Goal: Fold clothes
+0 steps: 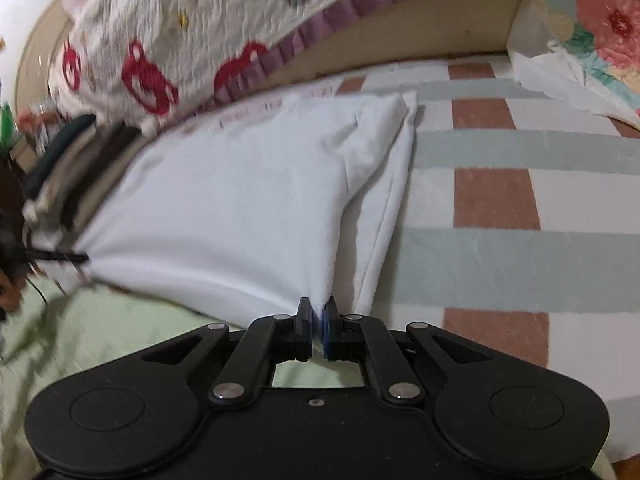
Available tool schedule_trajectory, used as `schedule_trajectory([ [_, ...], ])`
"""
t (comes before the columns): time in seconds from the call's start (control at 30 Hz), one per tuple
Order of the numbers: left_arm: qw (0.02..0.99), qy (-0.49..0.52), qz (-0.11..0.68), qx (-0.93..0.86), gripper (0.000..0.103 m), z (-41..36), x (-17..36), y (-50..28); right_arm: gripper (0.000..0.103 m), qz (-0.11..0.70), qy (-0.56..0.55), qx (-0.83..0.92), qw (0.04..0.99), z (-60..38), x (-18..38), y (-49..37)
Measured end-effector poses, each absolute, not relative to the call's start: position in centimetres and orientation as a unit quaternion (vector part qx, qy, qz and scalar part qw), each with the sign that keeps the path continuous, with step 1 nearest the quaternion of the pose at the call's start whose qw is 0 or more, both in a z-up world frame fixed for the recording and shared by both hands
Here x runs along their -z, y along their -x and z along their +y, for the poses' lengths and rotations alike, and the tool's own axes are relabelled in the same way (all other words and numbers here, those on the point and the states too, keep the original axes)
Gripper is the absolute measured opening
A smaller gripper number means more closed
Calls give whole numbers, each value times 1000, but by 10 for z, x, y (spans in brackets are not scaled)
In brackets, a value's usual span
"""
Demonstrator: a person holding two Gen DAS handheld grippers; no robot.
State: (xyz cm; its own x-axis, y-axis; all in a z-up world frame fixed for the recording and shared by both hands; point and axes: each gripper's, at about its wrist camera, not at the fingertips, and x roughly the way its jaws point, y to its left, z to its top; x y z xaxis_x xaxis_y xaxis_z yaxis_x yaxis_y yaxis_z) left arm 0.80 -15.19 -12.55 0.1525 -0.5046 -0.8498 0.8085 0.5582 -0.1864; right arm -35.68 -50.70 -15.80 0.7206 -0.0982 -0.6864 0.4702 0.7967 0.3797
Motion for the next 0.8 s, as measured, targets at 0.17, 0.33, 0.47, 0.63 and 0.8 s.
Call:
schedule_trajectory([
  [0.17,762,-211,471,392,0,-136,129,-9,6,381,-235,177,877,-498,158,356],
  [0.33,781,-173,455,390,6,-121,115,-27,10,400,-213,220,864,-496,144,356],
  [0.47,799,-138,405,423,40,-146,101,-54,45,348,-243,243,872,-515,123,351],
  [0.63,813,-90,383,429,52,-202,111,-102,49,295,-309,229,875,-567,124,308],
  [0.8,819,-74,394,410,54,-247,132,-141,49,290,-344,246,858,-616,151,252],
])
